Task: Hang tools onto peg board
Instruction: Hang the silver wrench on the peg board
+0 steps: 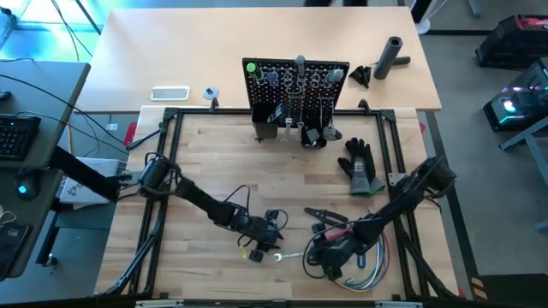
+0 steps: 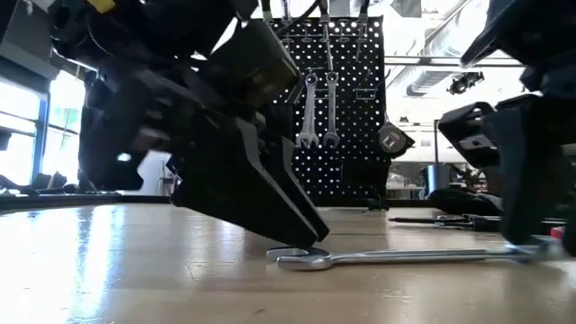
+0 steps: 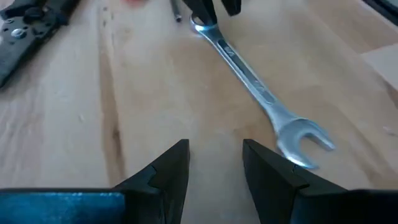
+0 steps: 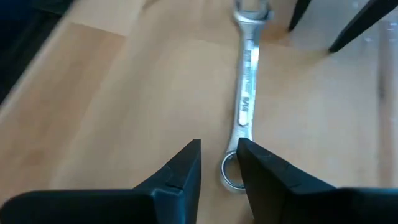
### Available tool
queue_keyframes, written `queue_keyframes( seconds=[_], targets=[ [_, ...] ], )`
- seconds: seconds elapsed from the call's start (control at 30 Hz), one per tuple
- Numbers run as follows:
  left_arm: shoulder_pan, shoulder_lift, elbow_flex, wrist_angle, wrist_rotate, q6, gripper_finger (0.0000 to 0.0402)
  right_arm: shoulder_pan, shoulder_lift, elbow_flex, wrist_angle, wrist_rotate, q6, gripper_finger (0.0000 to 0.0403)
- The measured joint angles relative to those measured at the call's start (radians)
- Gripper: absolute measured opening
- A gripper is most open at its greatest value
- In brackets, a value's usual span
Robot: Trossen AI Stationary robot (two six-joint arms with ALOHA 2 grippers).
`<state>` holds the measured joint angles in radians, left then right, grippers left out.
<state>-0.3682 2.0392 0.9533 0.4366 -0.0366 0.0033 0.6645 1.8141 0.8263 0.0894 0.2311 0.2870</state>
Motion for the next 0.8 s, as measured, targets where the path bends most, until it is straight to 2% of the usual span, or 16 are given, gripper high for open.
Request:
queue_keyframes(
  seconds=[0.4, 0.53, 0.67, 0.8],
  targets=[
    [0.069, -0.005, -0.004, -0.053, -0.025, 0.000, 0.0145, -0.158, 0.000, -0.002, -0.050, 0.001, -0.078, 0.0055],
    [0.082, -0.005, -0.004, -0.061, -0.032, -0.001, 0.0145, -0.206, 0.000, -0.002, -0.050, -0.051, -0.111, 0.0048],
    [0.087, -0.005, -0.004, -0.072, -0.036, -0.002, 0.0145, -0.226, 0.000, -0.003, -0.041, -0.085, -0.132, 0.0049],
    [0.087, -0.006, -0.005, -0.075, -0.040, -0.002, 0.0145, -0.220, 0.003, -0.005, -0.005, -0.089, -0.186, 0.0072]
  ],
)
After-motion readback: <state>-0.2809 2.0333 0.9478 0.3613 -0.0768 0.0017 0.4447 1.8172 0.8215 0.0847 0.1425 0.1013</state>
